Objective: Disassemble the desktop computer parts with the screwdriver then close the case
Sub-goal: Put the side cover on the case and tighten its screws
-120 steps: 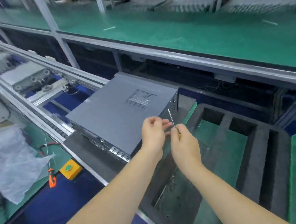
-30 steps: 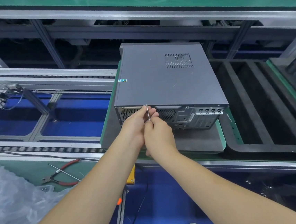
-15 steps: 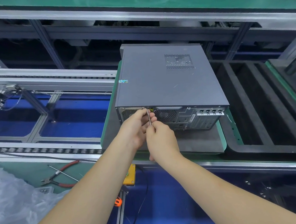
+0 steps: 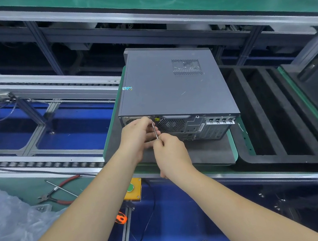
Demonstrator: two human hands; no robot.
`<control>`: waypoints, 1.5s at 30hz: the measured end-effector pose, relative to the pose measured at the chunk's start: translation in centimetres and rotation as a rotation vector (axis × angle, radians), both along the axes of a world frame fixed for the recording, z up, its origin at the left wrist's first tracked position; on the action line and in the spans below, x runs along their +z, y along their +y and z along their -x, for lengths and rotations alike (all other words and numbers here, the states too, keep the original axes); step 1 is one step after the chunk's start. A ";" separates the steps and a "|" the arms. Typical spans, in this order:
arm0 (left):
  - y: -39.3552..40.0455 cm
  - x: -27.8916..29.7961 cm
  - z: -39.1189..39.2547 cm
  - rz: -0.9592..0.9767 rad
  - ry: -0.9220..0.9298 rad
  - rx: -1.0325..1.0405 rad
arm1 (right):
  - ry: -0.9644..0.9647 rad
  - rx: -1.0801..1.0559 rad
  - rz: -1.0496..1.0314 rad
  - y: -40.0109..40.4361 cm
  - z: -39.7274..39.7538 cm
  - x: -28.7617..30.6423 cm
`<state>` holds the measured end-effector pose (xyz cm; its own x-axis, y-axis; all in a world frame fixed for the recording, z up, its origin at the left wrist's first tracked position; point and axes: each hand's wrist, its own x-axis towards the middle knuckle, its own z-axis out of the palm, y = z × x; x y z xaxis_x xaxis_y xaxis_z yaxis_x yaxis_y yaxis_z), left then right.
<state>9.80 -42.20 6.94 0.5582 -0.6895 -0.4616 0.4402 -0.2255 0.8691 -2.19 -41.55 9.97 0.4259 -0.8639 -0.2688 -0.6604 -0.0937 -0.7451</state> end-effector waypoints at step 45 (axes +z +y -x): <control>-1.2 0.3 0.9 0.072 0.372 0.053 | 0.045 -0.079 -0.005 0.0 -1.1 0.8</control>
<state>8.85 -43.41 7.20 0.3977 -0.7022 -0.5905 0.7379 -0.1377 0.6607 -1.04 -41.54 10.77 0.3438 -0.8929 -0.2907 -0.6986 -0.0363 -0.7146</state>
